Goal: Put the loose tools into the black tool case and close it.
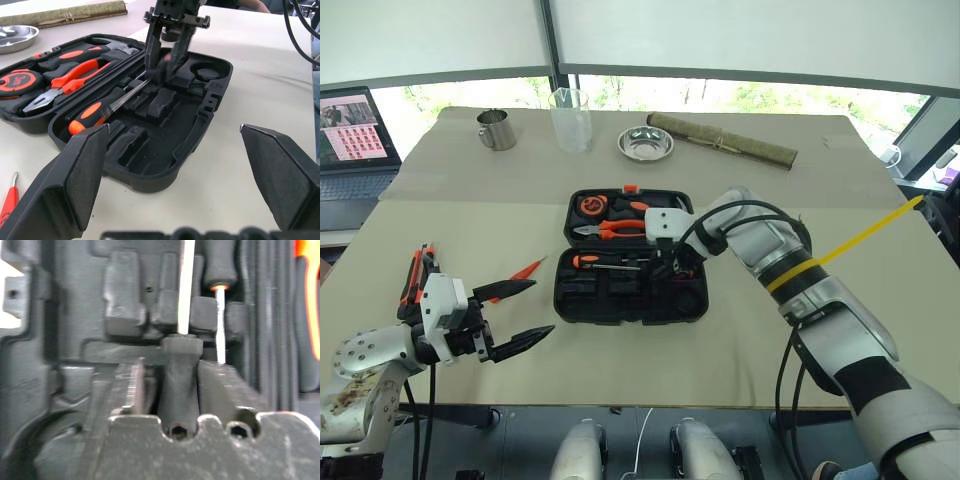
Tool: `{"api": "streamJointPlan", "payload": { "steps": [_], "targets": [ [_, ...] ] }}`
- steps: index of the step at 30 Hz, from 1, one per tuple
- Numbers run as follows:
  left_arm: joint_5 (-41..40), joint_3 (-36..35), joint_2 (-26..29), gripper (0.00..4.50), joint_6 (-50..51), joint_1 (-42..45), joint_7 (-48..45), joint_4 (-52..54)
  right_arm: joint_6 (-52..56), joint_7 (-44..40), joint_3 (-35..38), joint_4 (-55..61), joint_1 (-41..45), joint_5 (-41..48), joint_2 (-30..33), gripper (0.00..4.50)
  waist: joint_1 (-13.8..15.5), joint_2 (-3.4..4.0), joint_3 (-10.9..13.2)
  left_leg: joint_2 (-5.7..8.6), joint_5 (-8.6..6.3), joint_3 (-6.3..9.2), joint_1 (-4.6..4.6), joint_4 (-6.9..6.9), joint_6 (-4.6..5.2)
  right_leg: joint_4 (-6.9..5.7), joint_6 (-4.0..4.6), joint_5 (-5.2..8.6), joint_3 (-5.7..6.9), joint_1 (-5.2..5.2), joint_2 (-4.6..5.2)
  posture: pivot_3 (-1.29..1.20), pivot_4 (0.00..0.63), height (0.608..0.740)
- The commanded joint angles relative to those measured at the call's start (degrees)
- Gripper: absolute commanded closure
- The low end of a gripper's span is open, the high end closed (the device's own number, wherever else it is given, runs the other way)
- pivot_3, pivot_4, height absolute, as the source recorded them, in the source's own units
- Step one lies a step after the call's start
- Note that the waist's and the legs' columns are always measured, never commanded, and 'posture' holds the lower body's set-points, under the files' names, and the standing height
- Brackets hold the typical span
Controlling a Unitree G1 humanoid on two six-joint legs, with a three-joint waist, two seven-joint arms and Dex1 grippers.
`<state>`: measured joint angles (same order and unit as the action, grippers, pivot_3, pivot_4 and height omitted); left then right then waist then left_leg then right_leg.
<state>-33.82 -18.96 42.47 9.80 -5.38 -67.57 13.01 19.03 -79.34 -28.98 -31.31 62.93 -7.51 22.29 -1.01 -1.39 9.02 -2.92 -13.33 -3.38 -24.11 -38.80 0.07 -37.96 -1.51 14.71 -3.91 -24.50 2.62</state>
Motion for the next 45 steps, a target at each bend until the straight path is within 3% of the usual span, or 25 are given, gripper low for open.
{"api": "streamJointPlan", "payload": {
  "steps": [1,5,6,12,14,36,41,45],
  "targets": [
    [-0.8,-1.0,-0.3,0.00,-1.1,-0.2,0.4,1.2,-3.0,-1.5,5.5,1.7,3.3,4.3,0.7,1.62,0.0,0.00,0.0,0.00,0.00,0.00,0.00,0.00,0.00,0.00,0.00,0.00,0.00,-0.01,0.00,0.00,0.150,0.740],
    [-0.9,-1.0,-0.3,0.00,-1.0,-0.1,0.2,0.8,-4.9,-2.1,11.9,1.5,3.7,10.1,0.9,1.62,-0.1,0.00,0.0,-0.03,0.00,0.00,0.02,0.02,0.00,-0.01,0.01,0.00,0.00,-0.01,-0.02,0.00,0.150,0.740],
    [-0.9,-1.0,-0.3,0.00,-1.0,0.0,0.2,0.7,-6.6,-1.3,13.0,1.2,3.4,10.8,0.6,2.13,-0.1,0.00,0.0,-0.03,0.00,0.01,0.02,0.03,0.00,-0.01,0.01,0.00,0.00,-0.01,-0.02,0.00,0.150,0.740],
    [1.5,0.7,0.0,0.00,-1.7,1.9,0.6,-1.9,-8.2,3.4,12.0,1.5,-3.3,8.9,-1.0,4.05,-0.1,-0.02,0.0,-0.03,0.00,0.00,0.14,0.05,0.00,0.03,0.01,0.01,0.00,0.14,-0.02,0.00,0.150,0.740],
    [3.4,1.4,0.4,0.00,-2.3,2.7,1.1,-3.2,-9.2,5.6,11.7,0.7,-5.0,8.1,-2.2,4.45,-0.1,-0.02,0.0,-0.01,0.00,-0.02,0.13,0.04,0.00,0.01,0.01,0.01,-0.02,0.12,-0.01,0.00,0.150,0.740],
    [2.4,-0.2,2.1,0.00,1.6,1.1,3.6,-0.9,-14.5,11.8,5.1,-14.8,-4.9,-0.8,-7.6,4.45,-1.7,-0.06,0.0,-0.05,0.00,0.00,0.55,0.06,-0.01,-0.10,0.03,0.01,-0.06,0.38,-0.04,0.00,0.150,0.740],
    [-1.6,-6.1,1.4,0.00,4.4,-4.7,5.1,2.7,-19.1,9.6,16.3,-4.2,-7.8,11.9,-7.9,4.45,-1.8,-0.11,0.0,-0.10,0.00,0.00,0.64,0.13,-0.01,-0.12,0.11,-0.01,-0.07,0.40,-0.06,0.00,0.150,0.740],
    [-3.5,-16.1,-1.1,0.00,3.9,-13.0,6.7,1.4,-15.3,4.7,23.3,12.6,-16.8,21.6,-0.6,3.40,-1.4,-0.11,0.0,-0.10,0.00,0.10,0.32,0.13,-0.02,-0.04,0.10,-0.01,-0.06,0.17,0.02,0.00,0.150,0.740]
  ]
}}
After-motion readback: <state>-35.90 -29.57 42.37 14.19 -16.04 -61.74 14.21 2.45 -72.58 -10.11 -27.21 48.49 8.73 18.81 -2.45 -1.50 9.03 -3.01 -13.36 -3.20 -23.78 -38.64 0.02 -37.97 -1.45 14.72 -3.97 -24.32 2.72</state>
